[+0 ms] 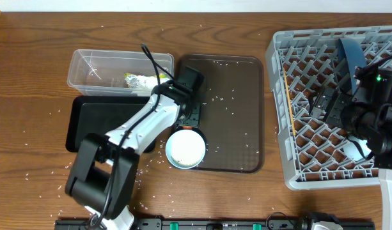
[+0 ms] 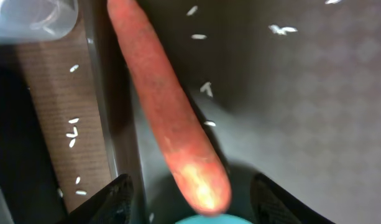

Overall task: Sort waste into correct bins and load items into the dishwasher rack
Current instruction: 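Grasp the orange carrot with the left gripper and place it on the black tray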

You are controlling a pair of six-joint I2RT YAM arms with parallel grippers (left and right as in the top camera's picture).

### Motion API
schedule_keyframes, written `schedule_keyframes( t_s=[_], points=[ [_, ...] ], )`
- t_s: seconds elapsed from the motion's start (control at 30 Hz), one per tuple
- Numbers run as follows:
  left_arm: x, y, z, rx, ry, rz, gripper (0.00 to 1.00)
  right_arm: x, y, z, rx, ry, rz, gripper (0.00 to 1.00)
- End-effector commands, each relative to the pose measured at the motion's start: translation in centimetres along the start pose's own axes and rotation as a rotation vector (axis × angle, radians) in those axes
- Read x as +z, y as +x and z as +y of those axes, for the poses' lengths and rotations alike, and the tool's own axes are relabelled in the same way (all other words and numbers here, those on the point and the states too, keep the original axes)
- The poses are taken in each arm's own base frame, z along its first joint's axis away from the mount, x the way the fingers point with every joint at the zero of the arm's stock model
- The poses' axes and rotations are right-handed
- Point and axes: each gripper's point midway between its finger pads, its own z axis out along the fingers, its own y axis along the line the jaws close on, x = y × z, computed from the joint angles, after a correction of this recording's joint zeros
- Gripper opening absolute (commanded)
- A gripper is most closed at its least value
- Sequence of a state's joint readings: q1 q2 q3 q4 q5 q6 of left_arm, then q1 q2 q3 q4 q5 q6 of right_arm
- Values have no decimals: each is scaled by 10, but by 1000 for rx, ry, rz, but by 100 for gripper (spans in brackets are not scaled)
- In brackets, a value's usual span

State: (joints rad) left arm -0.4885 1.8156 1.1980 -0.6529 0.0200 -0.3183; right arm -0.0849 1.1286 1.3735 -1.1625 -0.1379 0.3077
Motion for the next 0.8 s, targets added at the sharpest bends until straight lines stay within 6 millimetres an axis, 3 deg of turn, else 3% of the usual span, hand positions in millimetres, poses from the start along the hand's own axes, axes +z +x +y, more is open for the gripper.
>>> schedule_keyframes(
  t_s=[0.0,0.2,0.57,0.77],
  points=[
    [14,0,5,-25,-42,3,60,-2,-3,-4,20,11,-12,99],
    [23,-6,-8,-12,-1,-15,43,-2,-3,-4,20,11,-12,99],
    [44,-4,-19,13,6,-6,42,-2,-3,-4,19,12,-12,99],
    [37,-9,-22,50,13,-20,28,-3,-3,-4,19,11,-13,99]
  ],
)
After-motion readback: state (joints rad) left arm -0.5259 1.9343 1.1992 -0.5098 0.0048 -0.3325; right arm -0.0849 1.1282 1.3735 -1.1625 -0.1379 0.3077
